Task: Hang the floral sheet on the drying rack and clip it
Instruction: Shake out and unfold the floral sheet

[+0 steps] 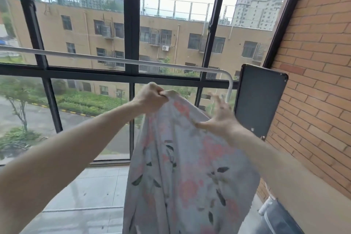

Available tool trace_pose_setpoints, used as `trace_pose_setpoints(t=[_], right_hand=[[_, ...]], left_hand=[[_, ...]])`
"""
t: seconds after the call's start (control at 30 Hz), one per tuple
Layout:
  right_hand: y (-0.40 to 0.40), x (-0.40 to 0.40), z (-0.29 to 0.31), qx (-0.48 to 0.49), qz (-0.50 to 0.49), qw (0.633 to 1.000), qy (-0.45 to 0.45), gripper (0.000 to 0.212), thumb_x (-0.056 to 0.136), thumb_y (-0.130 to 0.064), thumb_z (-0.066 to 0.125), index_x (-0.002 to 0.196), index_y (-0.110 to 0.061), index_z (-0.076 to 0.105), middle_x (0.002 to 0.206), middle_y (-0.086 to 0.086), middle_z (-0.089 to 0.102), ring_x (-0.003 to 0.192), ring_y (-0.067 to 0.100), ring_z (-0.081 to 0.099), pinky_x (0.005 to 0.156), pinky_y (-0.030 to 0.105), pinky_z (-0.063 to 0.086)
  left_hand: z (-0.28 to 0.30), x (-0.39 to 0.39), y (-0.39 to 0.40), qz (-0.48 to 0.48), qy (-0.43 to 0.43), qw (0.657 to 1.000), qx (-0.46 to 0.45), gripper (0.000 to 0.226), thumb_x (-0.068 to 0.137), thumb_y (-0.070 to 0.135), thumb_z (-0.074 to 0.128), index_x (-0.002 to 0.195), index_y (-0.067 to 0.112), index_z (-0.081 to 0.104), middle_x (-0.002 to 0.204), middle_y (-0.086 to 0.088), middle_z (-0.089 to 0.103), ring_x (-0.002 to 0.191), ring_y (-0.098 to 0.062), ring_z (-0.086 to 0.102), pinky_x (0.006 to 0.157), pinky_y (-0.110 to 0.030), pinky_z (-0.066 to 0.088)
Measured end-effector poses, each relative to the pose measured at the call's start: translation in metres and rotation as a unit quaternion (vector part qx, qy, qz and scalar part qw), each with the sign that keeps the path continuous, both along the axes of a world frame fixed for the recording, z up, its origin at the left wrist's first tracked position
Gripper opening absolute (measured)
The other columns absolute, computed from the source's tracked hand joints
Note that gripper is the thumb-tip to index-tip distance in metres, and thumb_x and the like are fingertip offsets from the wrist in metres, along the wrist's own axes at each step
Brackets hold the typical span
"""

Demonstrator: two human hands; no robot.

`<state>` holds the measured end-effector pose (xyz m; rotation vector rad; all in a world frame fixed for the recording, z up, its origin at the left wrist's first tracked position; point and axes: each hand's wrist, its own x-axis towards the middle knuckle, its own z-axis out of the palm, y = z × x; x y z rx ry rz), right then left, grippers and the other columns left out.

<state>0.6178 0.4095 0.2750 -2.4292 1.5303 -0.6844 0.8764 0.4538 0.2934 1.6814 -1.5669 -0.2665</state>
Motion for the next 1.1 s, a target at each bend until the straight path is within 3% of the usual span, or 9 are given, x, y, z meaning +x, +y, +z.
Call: trace_pose_setpoints(t=[0.07,0.1,0.13,0.23,0.33,0.63,0.77,0.9,1.1], right_hand=[[0.012,0.037,-0.002,-0.007,0.097,0.995,0.007,0.066,0.078,-0.051,0.076,0.138,-0.046,0.049,0.135,-0.004,0.059,0.127,0.02,0.051,0.101,0.036,0.042],[0.014,0.047,0.0,0.003,0.099,0.995,-0.031,0.026,0.086,-0.043,0.072,0.11,-0.037,0.063,0.104,-0.004,0.068,0.105,0.022,0.062,0.079,0.03,0.046],[0.011,0.05,0.0,0.007,0.084,0.993,-0.081,0.014,0.092,-0.036,0.067,0.084,-0.026,0.062,0.077,-0.004,0.063,0.083,0.023,0.062,0.061,0.029,0.042],[0.0,0.044,0.002,-0.008,0.053,0.982,-0.183,0.029,0.093,-0.013,0.056,0.064,-0.01,0.053,0.057,-0.003,0.05,0.063,0.02,0.048,0.051,0.032,0.032],[0.008,0.045,0.009,-0.012,0.057,0.969,-0.242,0.024,0.079,0.003,0.045,0.06,-0.011,0.05,0.048,-0.013,0.045,0.055,0.015,0.041,0.053,0.027,0.029],[0.008,0.035,0.041,-0.047,0.1,0.934,-0.341,0.015,0.073,-0.004,0.04,0.067,-0.001,0.054,0.052,-0.009,0.035,0.049,0.007,0.027,0.043,0.022,0.022],[-0.017,0.015,0.029,-0.064,0.072,0.958,-0.271,0.02,0.082,-0.018,0.055,0.078,-0.011,0.074,0.063,0.006,0.061,0.061,0.011,0.045,0.049,0.027,0.035],[-0.027,0.016,0.013,-0.049,0.067,0.97,-0.228,0.025,0.085,-0.011,0.058,0.067,-0.021,0.071,0.058,-0.001,0.061,0.062,0.019,0.053,0.057,0.031,0.042],[-0.068,-0.027,-0.021,0.001,0.006,0.999,-0.046,0.018,0.093,-0.024,0.068,0.076,-0.027,0.075,0.074,0.004,0.069,0.08,0.032,0.067,0.063,0.036,0.049]], left_hand=[[0.026,-0.03,0.004,-0.052,-0.036,0.997,-0.053,0.037,0.08,0.013,0.061,0.049,0.015,0.042,0.046,0.012,0.031,0.04,-0.005,0.028,0.04,-0.018,0.027],[0.035,-0.037,0.009,-0.071,-0.061,0.993,-0.066,0.038,0.079,0.012,0.064,0.048,0.016,0.041,0.046,0.013,0.03,0.04,-0.005,0.028,0.041,-0.018,0.029],[0.037,-0.038,0.01,-0.078,-0.091,0.99,-0.068,0.04,0.077,0.015,0.069,0.047,0.016,0.042,0.045,0.014,0.032,0.04,-0.005,0.031,0.042,-0.017,0.031],[0.016,-0.018,0.016,-0.043,-0.214,0.975,0.035,0.035,0.068,0.033,0.085,0.057,0.021,0.054,0.056,0.012,0.054,0.05,-0.002,0.052,0.047,-0.02,0.039],[-0.055,0.008,0.015,0.006,-0.253,0.954,0.161,0.008,0.075,0.02,0.069,0.071,0.017,0.063,0.072,0.0,0.064,0.066,-0.022,0.065,0.05,-0.026,0.049],[-0.208,0.076,0.037,0.152,-0.022,0.937,0.315,0.024,0.089,0.018,0.052,0.067,0.014,0.062,0.086,-0.015,0.071,0.093,-0.036,0.069,0.065,-0.034,0.045],[-0.152,0.1,0.017,0.186,0.02,0.955,0.232,0.027,0.097,0.011,0.049,0.092,0.008,0.075,0.104,-0.019,0.074,0.099,-0.035,0.069,0.075,-0.036,0.051],[-0.084,0.104,0.014,0.19,0.071,0.957,0.206,0.033,0.102,0.009,0.034,0.101,0.004,0.066,0.076,-0.01,0.06,0.062,-0.023,0.052,0.052,-0.027,0.04],[0.007,0.113,0.014,0.27,0.355,0.892,-0.073,0.041,0.107,0.009,0.027,0.13,0.002,0.061,0.087,-0.015,0.06,0.068,-0.029,0.058,0.031,-0.025,0.049]])
